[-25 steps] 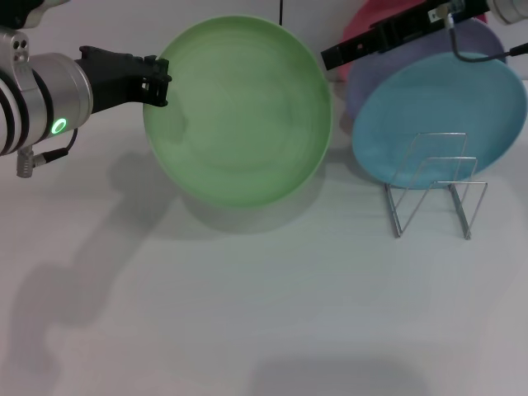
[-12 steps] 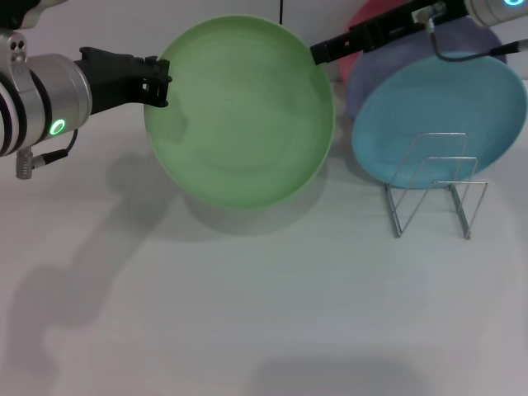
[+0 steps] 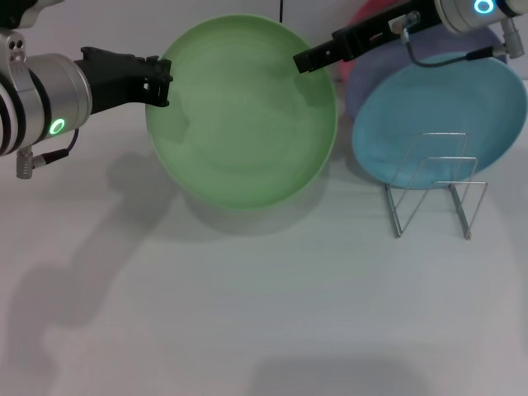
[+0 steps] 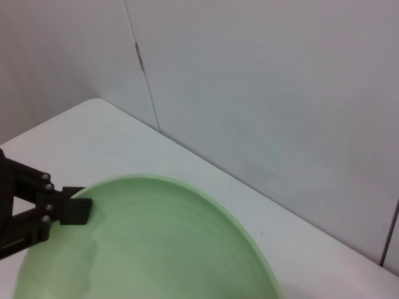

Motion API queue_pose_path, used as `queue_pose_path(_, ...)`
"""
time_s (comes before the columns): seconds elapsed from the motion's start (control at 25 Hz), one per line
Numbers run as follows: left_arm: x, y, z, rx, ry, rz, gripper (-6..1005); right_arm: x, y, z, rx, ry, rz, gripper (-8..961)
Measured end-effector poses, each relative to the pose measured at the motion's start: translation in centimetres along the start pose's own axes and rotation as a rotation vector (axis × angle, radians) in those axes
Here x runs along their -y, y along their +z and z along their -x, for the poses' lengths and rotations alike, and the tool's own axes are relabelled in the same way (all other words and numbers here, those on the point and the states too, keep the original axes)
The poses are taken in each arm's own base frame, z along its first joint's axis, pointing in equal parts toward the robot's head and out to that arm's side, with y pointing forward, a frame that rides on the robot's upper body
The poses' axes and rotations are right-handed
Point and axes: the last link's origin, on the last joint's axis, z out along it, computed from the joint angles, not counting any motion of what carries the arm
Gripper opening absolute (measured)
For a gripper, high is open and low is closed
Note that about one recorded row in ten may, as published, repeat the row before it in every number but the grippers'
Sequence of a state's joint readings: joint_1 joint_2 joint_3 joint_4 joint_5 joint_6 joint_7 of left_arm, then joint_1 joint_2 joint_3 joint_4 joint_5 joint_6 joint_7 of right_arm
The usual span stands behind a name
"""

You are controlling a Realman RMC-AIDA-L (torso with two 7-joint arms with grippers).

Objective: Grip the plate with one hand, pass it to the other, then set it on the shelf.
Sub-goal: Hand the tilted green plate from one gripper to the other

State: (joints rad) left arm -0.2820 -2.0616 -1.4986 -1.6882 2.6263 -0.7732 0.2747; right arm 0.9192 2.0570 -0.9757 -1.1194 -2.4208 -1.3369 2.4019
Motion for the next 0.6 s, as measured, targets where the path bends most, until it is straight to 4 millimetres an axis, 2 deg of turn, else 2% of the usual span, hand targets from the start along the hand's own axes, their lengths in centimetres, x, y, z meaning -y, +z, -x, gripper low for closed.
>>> queue_pose_path(0.52,-0.1,0.0,-0.2,-0.004,-0.001,0.006,149,0.0,1.0,0.1,0.006,0.0,-0.007,760)
queue_pose_path(0.6,-0.1,0.0,-0.2,-0.004,0.0,0.006,151,0.0,1.1,0.1,0.006,0.002,-0.008,530)
